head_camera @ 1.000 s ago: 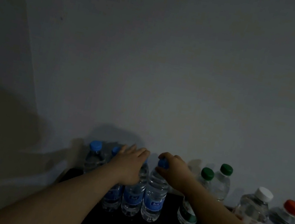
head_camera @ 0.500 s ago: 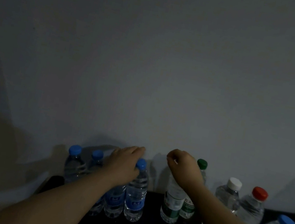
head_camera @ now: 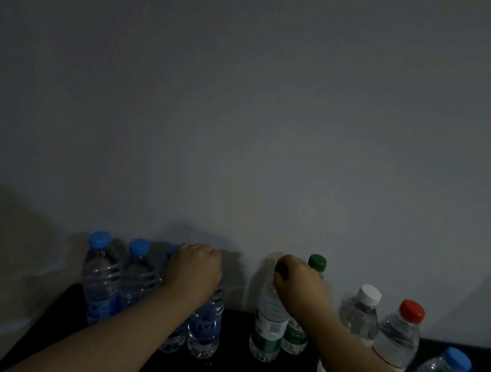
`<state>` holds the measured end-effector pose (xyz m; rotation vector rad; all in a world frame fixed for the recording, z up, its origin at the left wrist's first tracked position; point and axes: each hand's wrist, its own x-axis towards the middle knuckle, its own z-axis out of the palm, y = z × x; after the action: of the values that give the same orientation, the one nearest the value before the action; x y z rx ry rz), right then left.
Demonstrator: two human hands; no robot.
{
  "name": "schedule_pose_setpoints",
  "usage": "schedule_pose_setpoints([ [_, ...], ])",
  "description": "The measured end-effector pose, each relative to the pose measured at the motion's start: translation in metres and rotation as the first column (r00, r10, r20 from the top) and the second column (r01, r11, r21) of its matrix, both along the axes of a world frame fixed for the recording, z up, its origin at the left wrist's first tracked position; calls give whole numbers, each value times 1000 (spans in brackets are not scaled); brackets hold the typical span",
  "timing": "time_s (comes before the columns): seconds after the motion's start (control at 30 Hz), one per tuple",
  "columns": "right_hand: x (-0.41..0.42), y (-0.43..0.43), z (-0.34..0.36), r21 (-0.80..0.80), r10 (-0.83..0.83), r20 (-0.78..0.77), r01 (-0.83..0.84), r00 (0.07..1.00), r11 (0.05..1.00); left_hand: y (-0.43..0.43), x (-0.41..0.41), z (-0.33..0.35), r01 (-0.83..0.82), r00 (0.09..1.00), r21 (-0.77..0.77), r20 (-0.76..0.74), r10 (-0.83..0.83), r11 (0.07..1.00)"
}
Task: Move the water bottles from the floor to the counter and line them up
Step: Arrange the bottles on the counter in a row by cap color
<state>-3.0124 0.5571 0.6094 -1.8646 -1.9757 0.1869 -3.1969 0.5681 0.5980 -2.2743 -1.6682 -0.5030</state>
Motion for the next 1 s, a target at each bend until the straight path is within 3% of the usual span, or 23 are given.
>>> schedule_pose_setpoints([
  [0.1,-5,2,-11,55,5,-21,-4,1000,999,1,2,-1,-100,995,-111,-25,98,989],
  [0.2,-9,-2,-19,121,-2,-10,4,1000,993,-1,5,-5,-195,981,-121,-34,192,973],
  [0.37,-5,0,-25,204,29,-83,-12,996,979,3,8,-6,-215,976,-93,-37,212,972],
  [0.6,-3,-2,-34,234,47,-219,6,975,972,4,7,-9,-206,976,-105,55,213,973],
  [1.0,-5,5,-44,146,34,-361,21,932,989,-3,9,-4,-290,956,-79,10,292,954],
])
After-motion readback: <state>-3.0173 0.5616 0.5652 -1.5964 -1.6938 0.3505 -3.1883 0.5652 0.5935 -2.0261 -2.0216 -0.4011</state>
